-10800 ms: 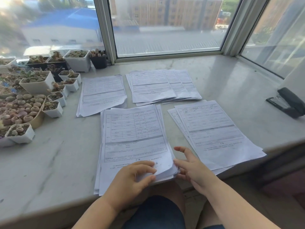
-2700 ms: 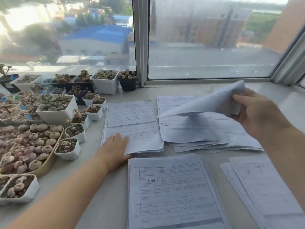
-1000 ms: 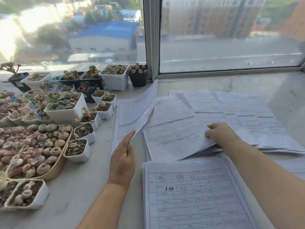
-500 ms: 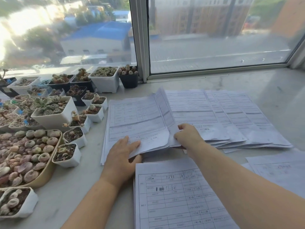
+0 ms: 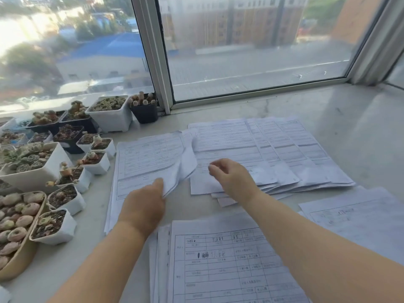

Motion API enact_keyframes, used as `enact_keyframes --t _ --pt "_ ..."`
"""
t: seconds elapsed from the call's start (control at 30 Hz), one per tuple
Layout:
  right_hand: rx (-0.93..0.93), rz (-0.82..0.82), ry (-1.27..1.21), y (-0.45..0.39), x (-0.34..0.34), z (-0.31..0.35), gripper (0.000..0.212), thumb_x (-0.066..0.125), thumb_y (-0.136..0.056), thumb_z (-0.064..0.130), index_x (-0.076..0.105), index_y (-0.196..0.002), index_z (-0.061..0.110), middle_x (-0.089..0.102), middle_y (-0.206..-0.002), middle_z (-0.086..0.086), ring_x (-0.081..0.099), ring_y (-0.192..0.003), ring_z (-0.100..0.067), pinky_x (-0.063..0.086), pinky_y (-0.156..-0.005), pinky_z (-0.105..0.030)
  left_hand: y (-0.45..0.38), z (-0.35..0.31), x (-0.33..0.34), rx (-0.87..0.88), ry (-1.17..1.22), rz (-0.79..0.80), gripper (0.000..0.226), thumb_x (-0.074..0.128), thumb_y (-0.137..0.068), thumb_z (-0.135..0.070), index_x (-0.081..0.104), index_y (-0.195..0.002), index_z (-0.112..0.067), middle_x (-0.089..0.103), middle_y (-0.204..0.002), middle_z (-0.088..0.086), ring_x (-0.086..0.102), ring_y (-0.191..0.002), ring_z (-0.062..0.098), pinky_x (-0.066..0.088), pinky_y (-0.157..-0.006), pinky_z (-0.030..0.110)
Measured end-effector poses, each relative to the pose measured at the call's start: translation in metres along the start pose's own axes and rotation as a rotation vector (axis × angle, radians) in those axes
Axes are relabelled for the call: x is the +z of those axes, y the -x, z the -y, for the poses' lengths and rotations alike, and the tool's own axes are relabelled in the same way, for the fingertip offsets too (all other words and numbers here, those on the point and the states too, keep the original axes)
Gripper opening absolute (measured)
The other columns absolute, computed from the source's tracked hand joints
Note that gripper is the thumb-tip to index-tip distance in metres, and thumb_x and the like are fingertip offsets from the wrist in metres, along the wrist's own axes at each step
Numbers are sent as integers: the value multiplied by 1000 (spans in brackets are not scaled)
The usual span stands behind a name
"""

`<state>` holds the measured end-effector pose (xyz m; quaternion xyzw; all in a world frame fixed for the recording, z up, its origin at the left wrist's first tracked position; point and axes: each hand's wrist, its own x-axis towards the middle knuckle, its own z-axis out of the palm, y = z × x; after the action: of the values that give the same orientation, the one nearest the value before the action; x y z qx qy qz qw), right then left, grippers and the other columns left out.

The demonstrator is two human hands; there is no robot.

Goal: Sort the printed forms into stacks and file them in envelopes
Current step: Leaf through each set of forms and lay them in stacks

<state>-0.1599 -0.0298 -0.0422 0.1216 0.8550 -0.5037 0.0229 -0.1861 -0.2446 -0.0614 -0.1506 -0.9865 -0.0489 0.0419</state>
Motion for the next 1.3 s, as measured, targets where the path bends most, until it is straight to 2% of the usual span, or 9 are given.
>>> enact_keyframes --t 0.1,0.2,0.43,0.67,0.77,0.87,0.97,1.1,1.3 --pt "-148 164 697 -2 -7 -16 89 64 -81 59 22 -152 26 16 -161 1 13 -148 -16 13 -118 -34 7 10 0 -107 316 -182 5 43 -93 -11 48 -93 -10 58 -73 11 56 -74 38 32 -62 34" --pt "-27 239 714 -9 3 -22 112 65 -72 70 3 -155 27 -6 -163 0 -5 -150 -18 0 -121 -40 13 12 4 -158 406 -235 21 43 -95 -14 35 -76 -17 43 -58 -1 45 -63 30 27 -57 34" --pt "26 8 815 -29 21 -12 73 52 -82 68 37 -140 25 31 -141 -3 30 -132 -25 27 -109 -44 9 15 9 -161 390 -205 12 44 -95 -16 36 -86 -17 38 -58 -6 41 -62 26 26 -58 32" --pt "-79 60 958 -32 9 1 31 43 -99 32 47 -123 12 49 -120 -7 50 -109 -30 36 -74 -32 9 12 9 -147 322 -206 21 48 -91 -11 32 -79 -17 32 -52 -8 34 -53 24 19 -52 33" --pt "-82 182 946 -30 -6 -1 47 42 -90 6 39 -136 18 52 -129 -6 52 -113 -31 45 -87 -36 8 14 12 -171 321 -209 20 48 -91 -11 33 -80 -17 33 -53 -7 36 -55 26 20 -53 33" --pt "-49 169 818 -25 -16 1 59 35 -95 6 33 -147 32 43 -146 0 42 -130 -27 37 -105 -36 9 14 11 -149 346 -209 4 47 -92 -12 46 -92 -15 48 -59 1 48 -63 33 25 -55 32" --pt "-196 76 819 -14 -3 14 61 38 -91 5 33 -147 29 33 -153 -5 35 -137 -27 31 -108 -37 8 15 9 -171 305 -162 34 45 -94 -16 45 -127 -8 53 -69 6 53 -70 34 29 -61 32" --pt "-336 219 924 9 37 13 47 41 -92 12 43 -139 21 44 -137 -8 41 -130 -29 35 -96 -34 11 14 6 -72 301 -158 42 44 -94 -19 38 -135 -15 46 -65 1 44 -61 27 27 -57 32" --pt "-266 284 927 3 37 7 50 44 -92 12 43 -139 27 43 -133 -3 40 -127 -24 40 -95 -35 2 8 0 61 50 102 63 36 -97 -27 4 -148 -45 54 -108 7 58 -90 29 43 -75 34"
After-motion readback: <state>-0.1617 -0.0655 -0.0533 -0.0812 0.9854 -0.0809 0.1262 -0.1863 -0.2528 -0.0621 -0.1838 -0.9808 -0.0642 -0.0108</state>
